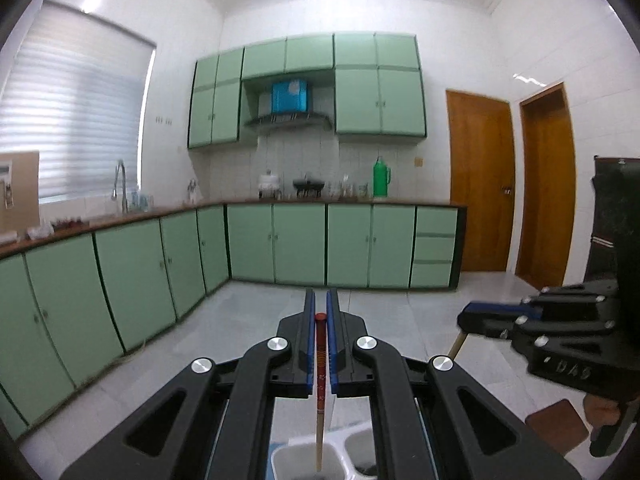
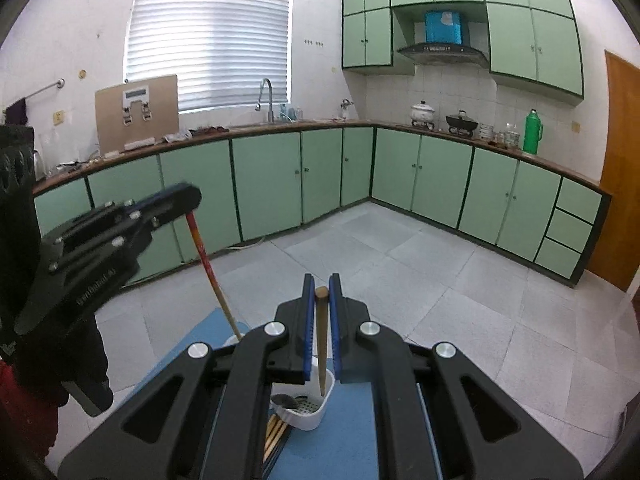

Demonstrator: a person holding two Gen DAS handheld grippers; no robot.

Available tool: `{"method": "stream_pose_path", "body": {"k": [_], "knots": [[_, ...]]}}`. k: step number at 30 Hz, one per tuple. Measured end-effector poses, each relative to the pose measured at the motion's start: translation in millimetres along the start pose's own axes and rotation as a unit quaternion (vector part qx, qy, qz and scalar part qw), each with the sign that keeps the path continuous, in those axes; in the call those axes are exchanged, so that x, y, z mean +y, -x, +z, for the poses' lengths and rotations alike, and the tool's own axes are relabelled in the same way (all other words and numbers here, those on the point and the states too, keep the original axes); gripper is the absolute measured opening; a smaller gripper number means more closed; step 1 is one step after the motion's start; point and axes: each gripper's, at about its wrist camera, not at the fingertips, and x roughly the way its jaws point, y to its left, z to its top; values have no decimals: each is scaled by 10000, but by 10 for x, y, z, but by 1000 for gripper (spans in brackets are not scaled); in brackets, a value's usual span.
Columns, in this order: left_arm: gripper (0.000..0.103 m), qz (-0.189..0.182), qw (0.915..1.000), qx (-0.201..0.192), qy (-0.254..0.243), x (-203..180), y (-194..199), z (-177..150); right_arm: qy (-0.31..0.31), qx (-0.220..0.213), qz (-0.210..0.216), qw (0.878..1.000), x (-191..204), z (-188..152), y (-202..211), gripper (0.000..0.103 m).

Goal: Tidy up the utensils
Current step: 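Lift both chopsticks and insert them upright into the white holder, then open both grippers to release the chopsticks in the holder, then move both grippers back over the remaining chopsticks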

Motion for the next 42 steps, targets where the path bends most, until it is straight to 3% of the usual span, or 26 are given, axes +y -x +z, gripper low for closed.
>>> {"method": "stream_pose_path", "body": {"k": [7,12,14,15,17,20,22,24,28,34,42], "knots": [[5,-60,9983,565,131,113,-294,-339,-67,294,6,9995,15,-193,-356,6],[7,-93,9971,729,189,171,-249,-423,-63,432,-27,9990,45,-285,-414,10],[15,-85,9973,709,160,185,-150,-407,-139,372,-76,9992,16,-279,-353,23],[18,-70,9974,693,160,189,-96,-396,-183,289,-109,9994,2,-271,-292,35],[32,-45,9978,635,182,202,26,-361,-219,135,-204,9995,-31,-269,-163,43],[44,86,9978,626,216,200,218,-356,-300,-61,-360,9989,-85,-306,57,62],[56,144,9975,636,261,181,354,-382,-416,-188,-453,9979,-114,-400,223,81],[63,226,9971,666,300,153,526,-463,-513,-284,-579,9966,-121,-545,375,90],[73,286,9955,841,327,74,801,-746,-565,-194,-669,9960,-75,-908,530,94],[76,498,9893,1336,297,-115,1022,-1352,-702,274,-677,9949,143,-1632,554,95],[76,614,9703,2279,526,-159,1060,-2251,-890,996,-586,9893,556,-2487,375,94]]}}
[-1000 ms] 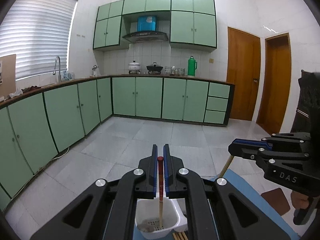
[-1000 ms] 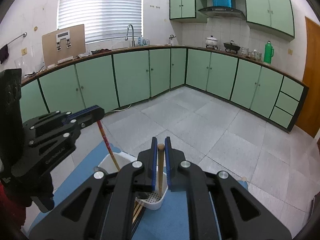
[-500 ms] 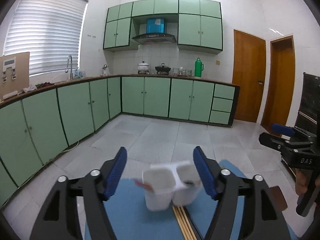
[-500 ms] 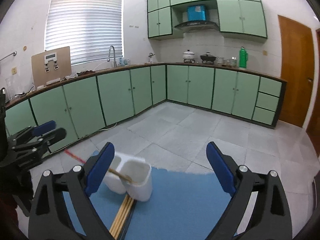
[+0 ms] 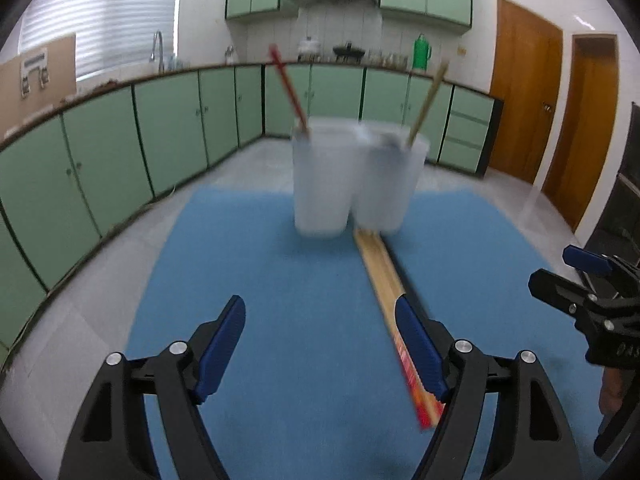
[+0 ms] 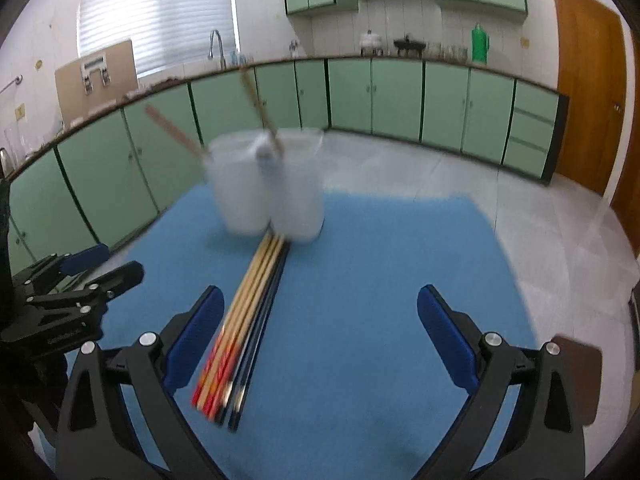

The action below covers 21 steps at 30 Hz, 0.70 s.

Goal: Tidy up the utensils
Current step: 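Move both grippers back over the remaining chopsticks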

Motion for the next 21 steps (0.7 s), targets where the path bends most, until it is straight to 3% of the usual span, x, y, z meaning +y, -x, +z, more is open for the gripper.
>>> {"method": "stream_pose_path", "body": {"k": [9,15,18,21], "knots": [[76,74,9979,640,-16,17,-137,-440,-112,541,-95,9984,126,-538,-124,94],[78,108,9967,806,-16,11,-154,-513,75,646,-137,9978,273,-601,-105,94],[78,117,9966,817,-25,9,-155,-528,158,715,-120,9972,298,-623,-114,80],[79,132,9963,844,-28,21,-152,-542,151,815,-84,9965,317,-639,-148,76]]}}
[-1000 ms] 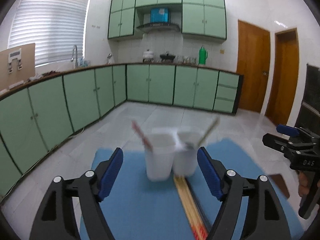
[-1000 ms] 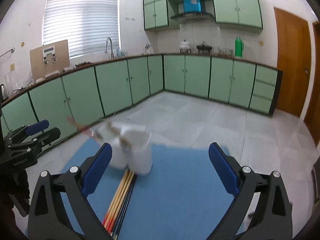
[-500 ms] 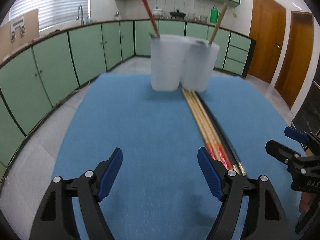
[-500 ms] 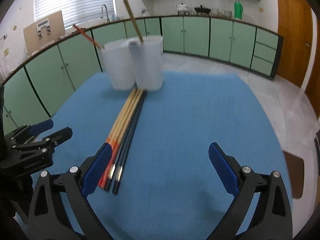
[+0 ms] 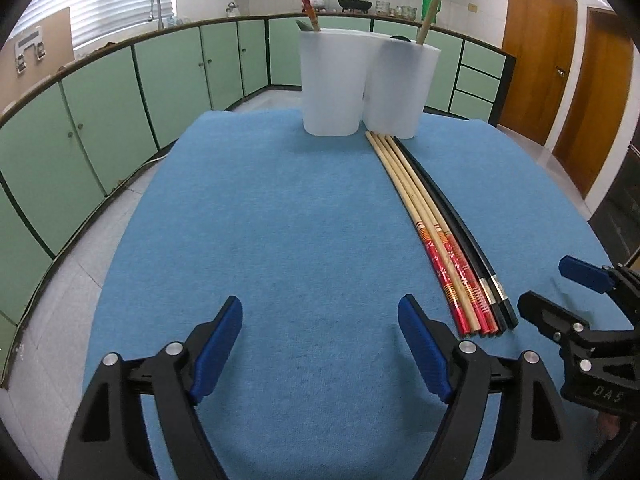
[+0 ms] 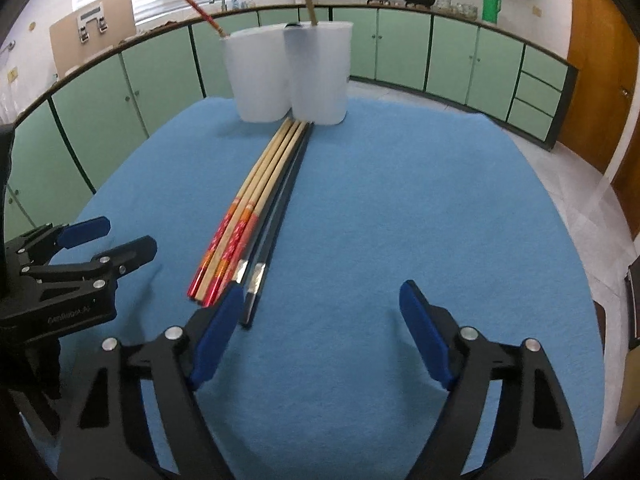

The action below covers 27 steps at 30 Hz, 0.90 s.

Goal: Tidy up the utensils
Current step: 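Move both grippers back over the remaining chopsticks, then grasp the black chopstick with the right gripper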

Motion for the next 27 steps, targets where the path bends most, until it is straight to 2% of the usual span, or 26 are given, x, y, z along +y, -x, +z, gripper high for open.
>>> {"method": "stream_pose_path", "body": {"k": [7,11,19,27], "knots": [[79,2,9999,74,107,93,4,-36,144,200,4,9997,116,-30,-42,61],[79,-25,9999,68,133,118,9,-46,234,250,-49,9994,161,-34,-68,56],[79,-79,9999,76,75,62,13,-37,443,232,-25,9987,262,-8,-87,33],[79,-104,9999,134,-5,-32,-16,-49,228,245,92,9994,180,-10,-69,24]]}}
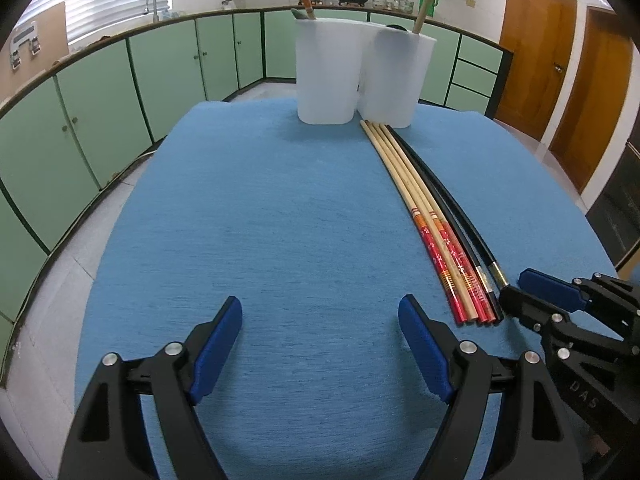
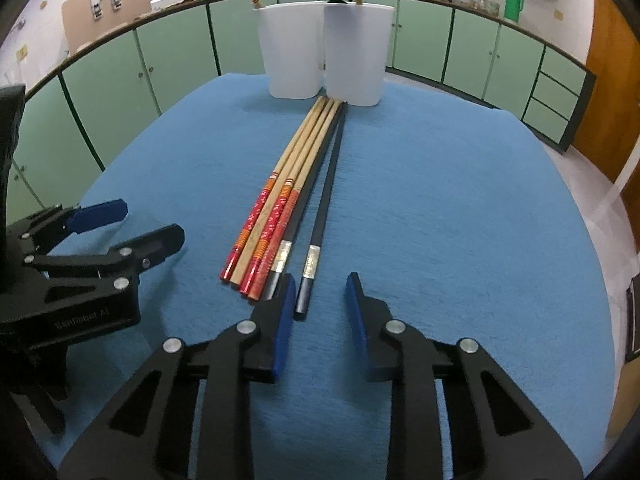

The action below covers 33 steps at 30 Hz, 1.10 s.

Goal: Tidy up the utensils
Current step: 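Grasp the black chopstick with the right gripper, then grasp a red-patterned chopstick with the left gripper while the right holds the black chopstick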

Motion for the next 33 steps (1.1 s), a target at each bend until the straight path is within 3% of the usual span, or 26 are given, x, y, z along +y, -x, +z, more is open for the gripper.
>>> {"method": "stream_pose_path", "body": {"k": [6,8,9,10,20,33], "knots": [[79,-47,10000,26,-3,-28,-12,7,120,9,-21,9999,42,6,-20,28],[79,-69,10000,7,-24,-44,-2,9,103,16,56,9999,30,20,-29,22],[79,-82,10000,-4,-27,-48,14,5,82,20,91,9999,13,24,-29,10],[79,-101,9999,-11,-26,-56,21,-1,45,29,123,9999,-17,26,-27,8],[79,-433,9990,62,-88,-280,-6,4,-276,-34,-153,9995,-360,-7,43,6],[80,74,9996,164,-233,-362,-49,-26,-460,-94,-22,9989,-511,-45,39,7]]}}
